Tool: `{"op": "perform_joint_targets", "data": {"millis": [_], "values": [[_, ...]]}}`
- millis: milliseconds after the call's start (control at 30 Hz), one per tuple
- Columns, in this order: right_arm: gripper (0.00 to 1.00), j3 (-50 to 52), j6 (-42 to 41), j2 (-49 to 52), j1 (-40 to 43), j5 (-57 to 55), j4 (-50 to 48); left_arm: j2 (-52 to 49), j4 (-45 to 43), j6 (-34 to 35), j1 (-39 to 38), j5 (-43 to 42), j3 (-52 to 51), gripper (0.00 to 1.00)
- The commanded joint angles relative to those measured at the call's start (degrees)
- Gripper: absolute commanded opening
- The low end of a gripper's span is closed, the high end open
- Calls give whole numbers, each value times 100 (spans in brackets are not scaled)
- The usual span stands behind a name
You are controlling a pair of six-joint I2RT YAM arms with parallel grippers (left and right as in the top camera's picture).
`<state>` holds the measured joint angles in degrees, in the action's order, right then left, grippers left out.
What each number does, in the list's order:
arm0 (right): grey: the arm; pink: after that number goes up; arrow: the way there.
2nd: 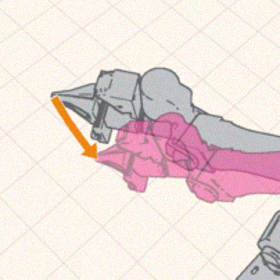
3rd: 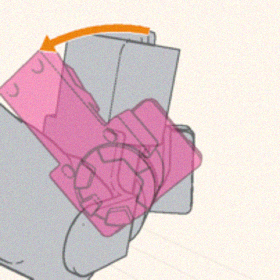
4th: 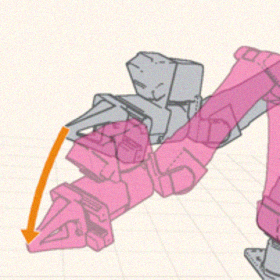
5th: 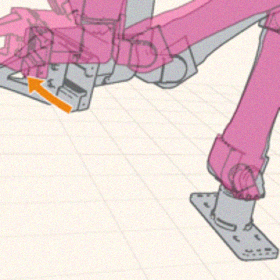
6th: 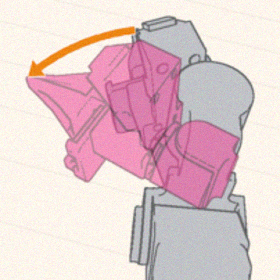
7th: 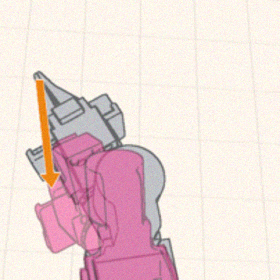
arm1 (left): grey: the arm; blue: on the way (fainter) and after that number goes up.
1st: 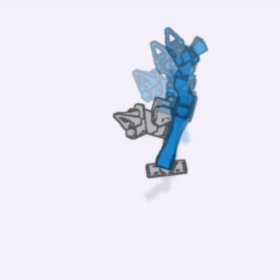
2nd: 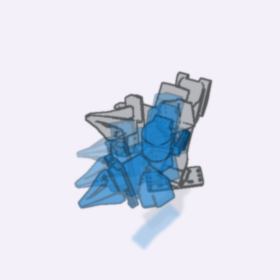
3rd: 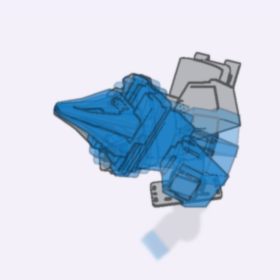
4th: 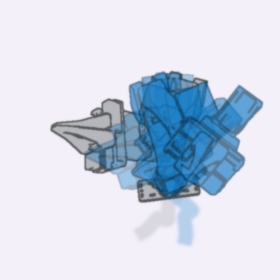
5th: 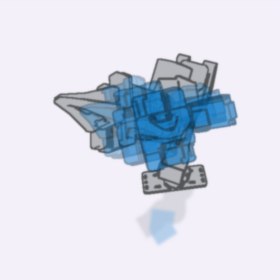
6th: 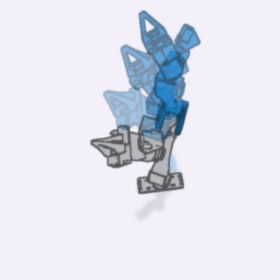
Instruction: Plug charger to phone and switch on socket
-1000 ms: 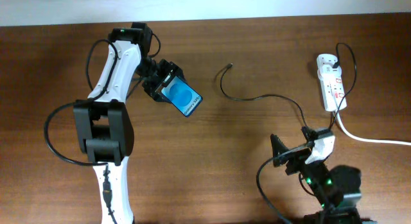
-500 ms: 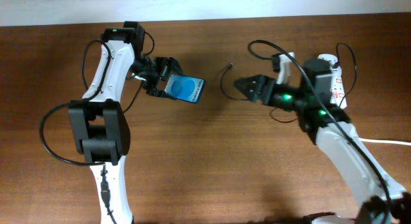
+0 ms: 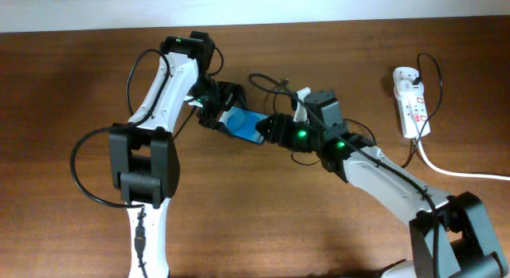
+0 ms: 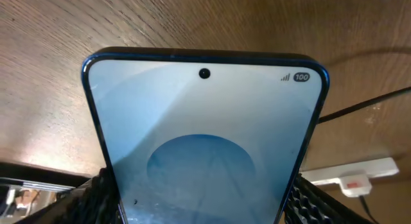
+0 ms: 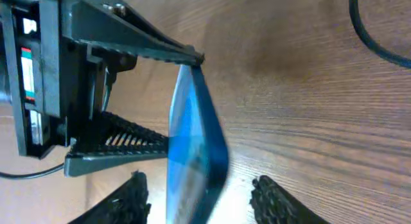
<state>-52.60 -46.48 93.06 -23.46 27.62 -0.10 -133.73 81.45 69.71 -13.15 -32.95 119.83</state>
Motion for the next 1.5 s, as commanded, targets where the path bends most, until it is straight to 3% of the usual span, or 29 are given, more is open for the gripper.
{"op": "perform_joint_targets", "data": {"millis": [0, 133, 367, 467, 500, 533, 667, 733, 767, 800, 833, 867, 900, 933, 967, 1000, 1033, 1067, 1100, 1267, 1367, 1467], "values": [[52, -61, -103, 63, -63, -284, -109, 35, -7, 81, -275, 157, 140, 0], [42, -61, -393, 310, -157, -308, -232, 33, -87, 114, -525, 369, 140, 0], [34, -61, -702, 365, -289, -435, -229, 35, -146, 234, -533, 367, 140, 0], [17, -61, -702, 365, -289, -433, -229, 35, -146, 234, -533, 367, 140, 0], [7, -61, -702, 365, -289, -435, -229, 35, -146, 234, -533, 367, 140, 0], [4, -61, -702, 365, -282, -433, -229, 35, -146, 234, -533, 367, 140, 0], [4, -61, -474, 28, 17, -345, -175, 35, -122, 96, -407, 365, 140, 0], [4, -61, -249, -262, 391, -407, 160, 35, -184, -774, -223, 195, 140, 0], [4, -61, -94, -378, 573, -413, 229, 35, -341, -1576, -109, -31, 140, 6], [4, -63, -42, -560, 798, -435, 197, 35, -662, -2739, 15, -487, 140, 11], [4, -79, 57, -675, 890, -468, 151, 35, -901, -3491, 76, -857, 140, 11], [4, -166, 105, -927, 1008, -726, 140, 35, -1381, -4623, 190, -1845, 140, 8], [4, -245, 103, -1060, 1043, -833, 138, 35, -1552, -4754, 245, -2177, 140, 14], [4, -376, 26, -1189, 1047, -1051, 142, 35, -1744, -4754, 328, -2507, 140, 40], [4, -551, -522, -1281, 1047, -1357, 125, 35, -1869, -4752, 407, -2743, 140, 73], [4, -645, -717, -1283, 1047, -1488, 66, 35, -2175, -4752, 479, -3353, 140, 79], [4, -767, -968, -1281, 1047, -1648, -210, 35, -2730, -4752, 546, -4360, 140, 80], [4, -815, -1163, -1283, 1047, -1792, -374, 35, -3373, -4697, 595, -5204, 140, 75], [4, -828, -1458, -1283, 1047, -1991, -542, 35, -3574, -4581, 619, -5453, 140, 74], [4, -828, -3401, -894, 1027, -2227, -1626, 35, -3600, -3928, 616, -5722, 140, 75], [4, -839, -3510, -588, 684, -2546, -2057, 35, -3637, -3383, 616, -5416, 140, 75], [4, -850, -3550, -385, 348, -2986, -2247, 35, -4712, -2291, 562, -5233, 140, 75]]}}
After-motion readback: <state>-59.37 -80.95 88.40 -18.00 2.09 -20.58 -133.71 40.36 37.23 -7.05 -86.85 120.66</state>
